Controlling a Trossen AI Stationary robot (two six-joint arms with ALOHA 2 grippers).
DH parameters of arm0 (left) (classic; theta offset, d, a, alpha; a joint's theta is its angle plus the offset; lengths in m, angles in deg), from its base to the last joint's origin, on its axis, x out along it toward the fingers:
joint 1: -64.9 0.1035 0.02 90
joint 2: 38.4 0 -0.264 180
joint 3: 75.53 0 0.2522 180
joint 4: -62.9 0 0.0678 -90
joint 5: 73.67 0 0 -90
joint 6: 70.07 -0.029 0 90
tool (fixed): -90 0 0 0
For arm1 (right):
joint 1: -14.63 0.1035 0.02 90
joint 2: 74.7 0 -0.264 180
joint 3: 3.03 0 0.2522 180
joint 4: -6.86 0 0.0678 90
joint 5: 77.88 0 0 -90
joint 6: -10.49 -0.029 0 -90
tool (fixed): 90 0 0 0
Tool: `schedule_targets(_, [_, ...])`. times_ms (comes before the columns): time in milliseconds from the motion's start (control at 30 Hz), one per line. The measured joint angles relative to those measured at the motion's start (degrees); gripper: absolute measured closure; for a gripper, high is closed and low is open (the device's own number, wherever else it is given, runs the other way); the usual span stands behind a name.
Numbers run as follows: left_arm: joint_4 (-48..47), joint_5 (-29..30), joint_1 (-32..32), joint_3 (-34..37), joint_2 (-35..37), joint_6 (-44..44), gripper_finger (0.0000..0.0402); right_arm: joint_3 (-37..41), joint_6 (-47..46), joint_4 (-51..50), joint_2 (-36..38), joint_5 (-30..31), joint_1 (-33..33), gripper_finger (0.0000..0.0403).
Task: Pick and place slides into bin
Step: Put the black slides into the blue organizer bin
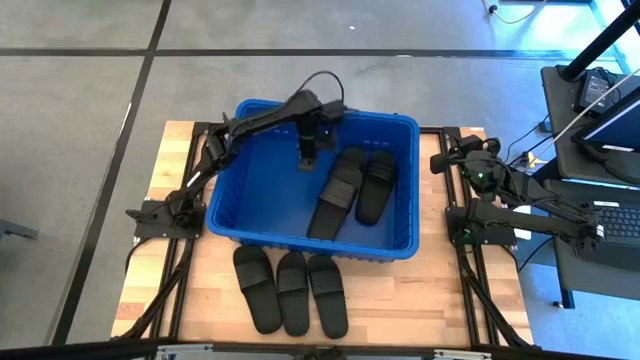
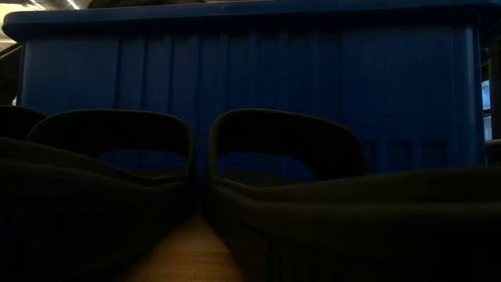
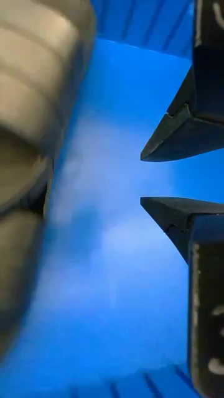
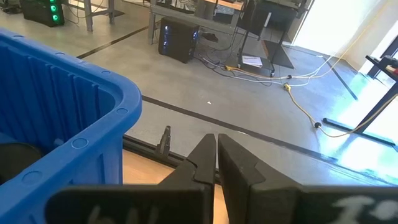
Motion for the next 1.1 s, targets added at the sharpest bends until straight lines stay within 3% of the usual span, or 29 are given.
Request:
schedule_targets(233, [0.0, 11.28, -6.81, 6.29, 2.72, -3.72, 0.0305, 0.0, 0.56, 0.0, 0.0, -0.02, 0.0, 0.0382])
schedule_targets(500, [0.79, 13.17, -11.95, 16.2, 6.05, -3.14, 0.0305, 0.0, 0.73, 0.0, 0.0, -0.02, -0.02, 0.0382])
schedule_targets(633, [5.11, 16.89, -14.16, 20.49, 5.85, 1.15, 0.0305, 0.0, 0.73, 0.0, 0.0, 0.0, -0.02, 0.0382])
schedule_targets(833, [9.03, 17.5, -17.1, 25.02, 5.93, 6.68, 0.0305, 0.0, 0.73, 0.0, 0.0, -0.02, -0.02, 0.0382])
schedule_targets(1100, [11.2, 13.43, -18.8, 24.07, 5.88, 14.98, 0.0305, 0.0, 0.73, 0.0, 0.0, -0.03, -0.02, 0.0382])
